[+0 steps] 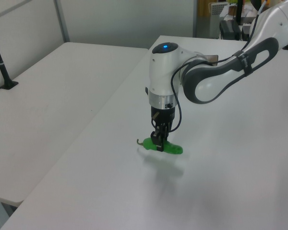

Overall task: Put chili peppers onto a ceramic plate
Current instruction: 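Lift the chili pepper and carry it over the brown plate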

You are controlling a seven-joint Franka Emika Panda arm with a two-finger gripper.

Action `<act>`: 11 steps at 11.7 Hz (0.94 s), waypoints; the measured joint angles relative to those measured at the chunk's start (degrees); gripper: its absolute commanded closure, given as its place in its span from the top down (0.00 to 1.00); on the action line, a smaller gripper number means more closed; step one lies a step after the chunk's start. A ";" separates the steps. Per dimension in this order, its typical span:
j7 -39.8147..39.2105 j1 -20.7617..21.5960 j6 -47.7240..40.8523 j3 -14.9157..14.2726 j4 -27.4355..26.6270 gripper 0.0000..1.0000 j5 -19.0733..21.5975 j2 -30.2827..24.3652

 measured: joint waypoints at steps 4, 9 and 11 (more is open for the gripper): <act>-10.35 -3.48 -6.66 -1.56 0.05 0.16 -1.70 -3.85; -20.26 -4.48 -6.73 -11.50 -0.03 0.16 -5.26 -4.12; -25.35 -5.22 -6.73 -15.69 0.01 0.16 -5.26 -4.13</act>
